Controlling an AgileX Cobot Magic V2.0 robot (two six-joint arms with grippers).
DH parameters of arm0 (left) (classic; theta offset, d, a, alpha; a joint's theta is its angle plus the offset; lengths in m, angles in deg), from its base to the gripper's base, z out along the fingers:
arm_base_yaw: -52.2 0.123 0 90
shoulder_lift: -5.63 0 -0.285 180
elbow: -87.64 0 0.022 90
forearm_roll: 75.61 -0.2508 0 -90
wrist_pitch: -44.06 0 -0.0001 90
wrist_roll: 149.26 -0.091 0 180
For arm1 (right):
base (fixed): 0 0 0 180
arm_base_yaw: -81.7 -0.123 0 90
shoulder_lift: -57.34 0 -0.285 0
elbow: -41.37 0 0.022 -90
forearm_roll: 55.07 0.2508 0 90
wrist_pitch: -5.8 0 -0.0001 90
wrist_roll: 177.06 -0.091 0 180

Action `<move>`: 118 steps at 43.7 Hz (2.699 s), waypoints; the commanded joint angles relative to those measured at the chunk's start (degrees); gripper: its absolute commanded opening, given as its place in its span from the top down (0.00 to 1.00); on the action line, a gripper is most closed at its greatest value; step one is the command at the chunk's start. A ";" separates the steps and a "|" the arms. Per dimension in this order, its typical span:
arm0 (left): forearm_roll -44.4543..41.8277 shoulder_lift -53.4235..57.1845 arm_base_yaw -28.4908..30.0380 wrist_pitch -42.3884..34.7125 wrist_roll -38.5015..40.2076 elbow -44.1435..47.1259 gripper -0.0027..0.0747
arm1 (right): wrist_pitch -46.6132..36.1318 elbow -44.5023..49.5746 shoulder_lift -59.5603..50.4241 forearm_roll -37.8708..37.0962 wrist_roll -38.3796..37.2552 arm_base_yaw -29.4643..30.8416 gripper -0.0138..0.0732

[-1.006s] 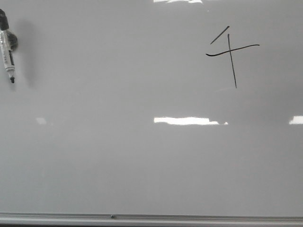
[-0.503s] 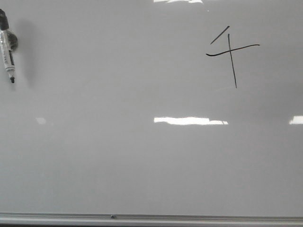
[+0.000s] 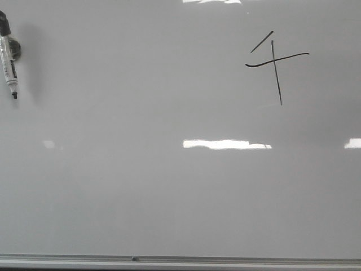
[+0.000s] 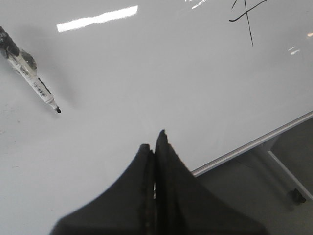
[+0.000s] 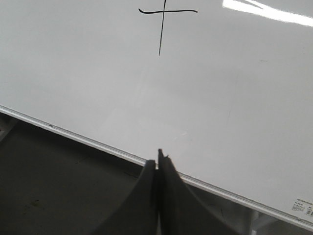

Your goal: Write number 4 on whiteboard

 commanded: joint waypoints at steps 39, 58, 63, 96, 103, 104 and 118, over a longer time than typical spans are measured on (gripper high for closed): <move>1.85 6.67 18.41 -38.61 -3.09 19.50 0.99 | -4.18 -1.21 0.52 -0.60 0.57 0.28 0.92; 1.72 21.35 33.55 -63.75 -2.23 45.08 0.99 | -4.06 -1.21 0.52 -0.60 0.57 0.28 0.92; 0.78 24.07 34.46 -60.62 -2.39 45.31 0.99 | -3.98 -1.21 0.52 -0.60 0.57 0.28 0.92; 0.35 32.12 42.11 -51.91 -2.39 45.31 0.99 | -3.73 -1.21 0.52 -0.60 0.57 0.28 0.92; 14.94 32.12 42.01 -51.05 -16.79 45.31 0.99 | -3.73 -1.21 0.52 -0.60 0.57 0.28 0.92; 18.10 32.12 42.01 -50.91 -20.15 45.31 0.99 | -3.73 -1.21 0.52 -0.60 0.57 0.28 0.92; 19.41 32.23 38.89 -50.63 -22.51 45.31 0.99 | -3.68 -1.21 0.52 -0.60 0.57 0.28 0.92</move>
